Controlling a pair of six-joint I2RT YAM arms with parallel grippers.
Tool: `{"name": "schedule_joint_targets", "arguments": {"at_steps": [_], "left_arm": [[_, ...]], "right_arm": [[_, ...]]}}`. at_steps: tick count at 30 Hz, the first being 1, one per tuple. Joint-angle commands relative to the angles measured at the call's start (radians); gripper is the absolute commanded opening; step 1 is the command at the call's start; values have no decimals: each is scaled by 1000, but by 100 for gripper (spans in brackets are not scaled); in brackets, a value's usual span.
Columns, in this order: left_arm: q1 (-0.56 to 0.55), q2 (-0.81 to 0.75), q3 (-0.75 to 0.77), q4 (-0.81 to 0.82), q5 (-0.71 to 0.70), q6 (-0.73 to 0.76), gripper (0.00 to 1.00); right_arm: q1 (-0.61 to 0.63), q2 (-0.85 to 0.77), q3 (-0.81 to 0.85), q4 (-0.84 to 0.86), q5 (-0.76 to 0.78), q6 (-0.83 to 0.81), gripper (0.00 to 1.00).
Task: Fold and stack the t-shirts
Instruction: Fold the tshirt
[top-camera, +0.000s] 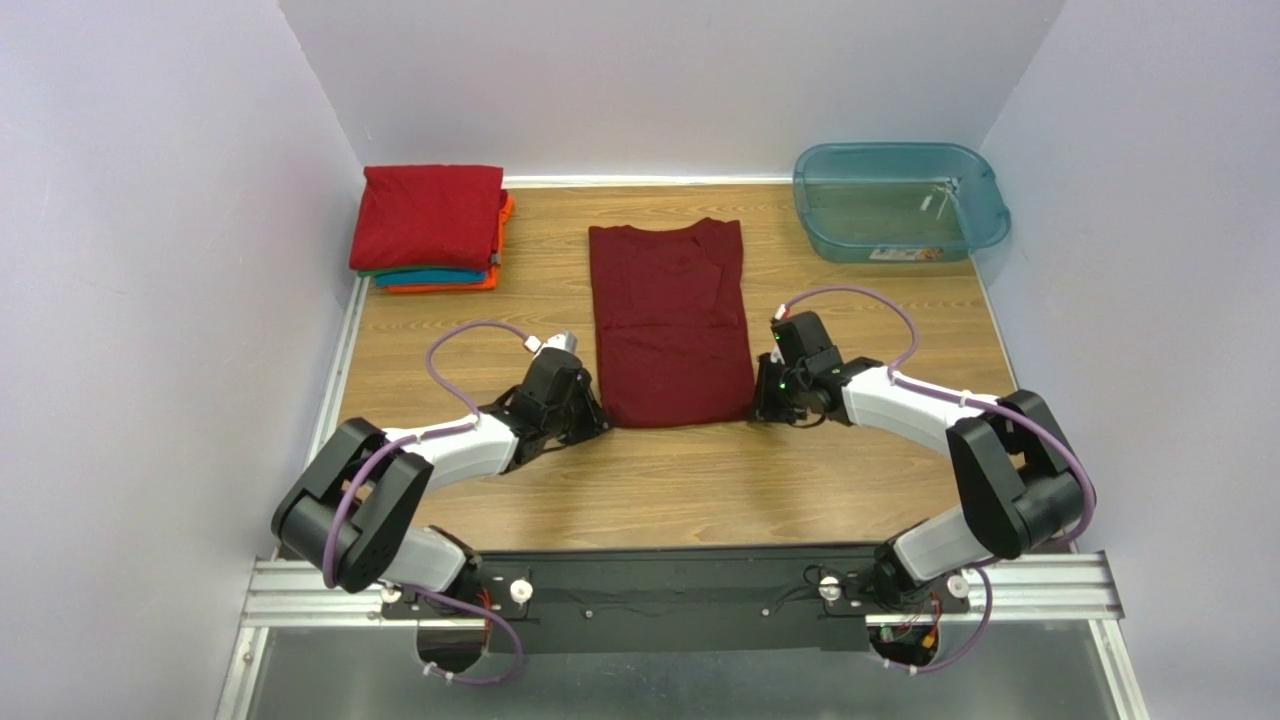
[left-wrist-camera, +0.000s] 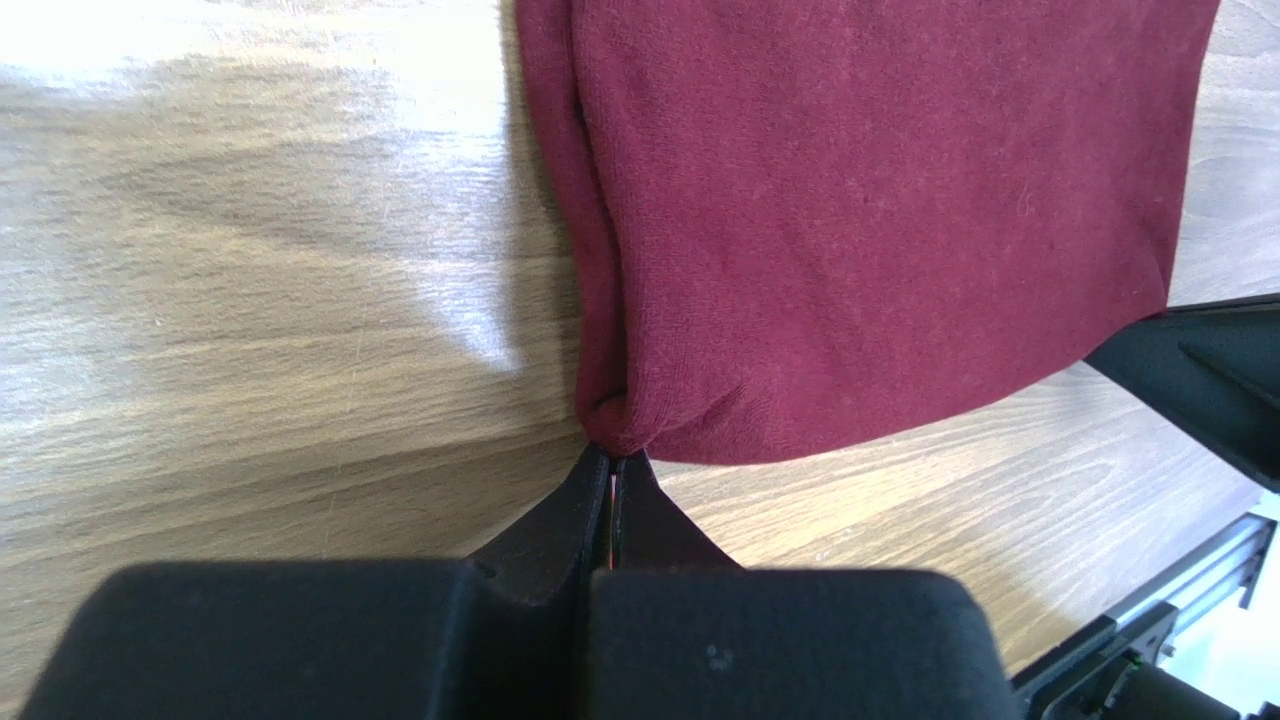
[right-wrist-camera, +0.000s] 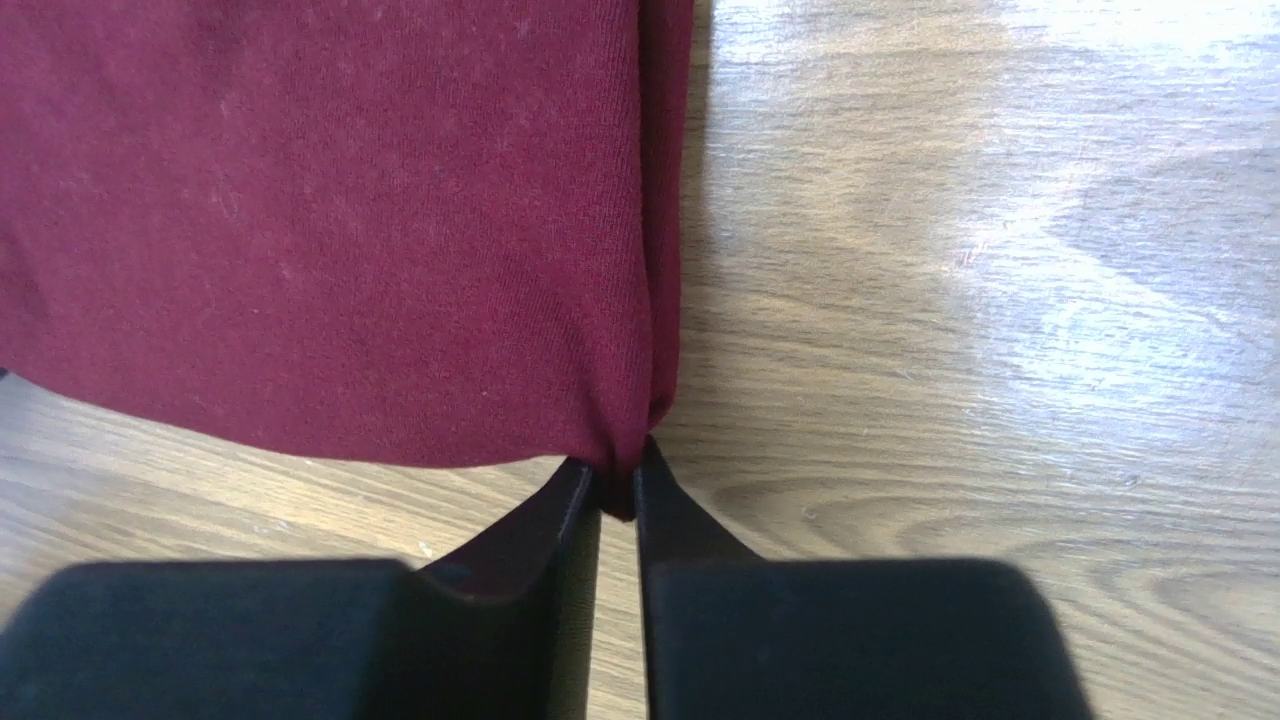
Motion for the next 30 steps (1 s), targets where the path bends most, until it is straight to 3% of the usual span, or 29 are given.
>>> {"name": "schedule_joint_targets", "arguments": {"at_steps": [1,7,19,30], "left_arm": [[-4,1,7,-34,-52,28,0],[-4,-83,-6,-106,-88,-4,0],[-17,-572,19,-396,-182,-47,0],[-17,-806,128,-527,-235,-50,0]], "right_arm": [[-2,16,-1,-34,-1,-69,12],[-2,-99,-36,-59,-132,-115,1],[2,-346,57,-379,-411,-119,1],[3,-412,179,-565,-709,-195,1]]}}
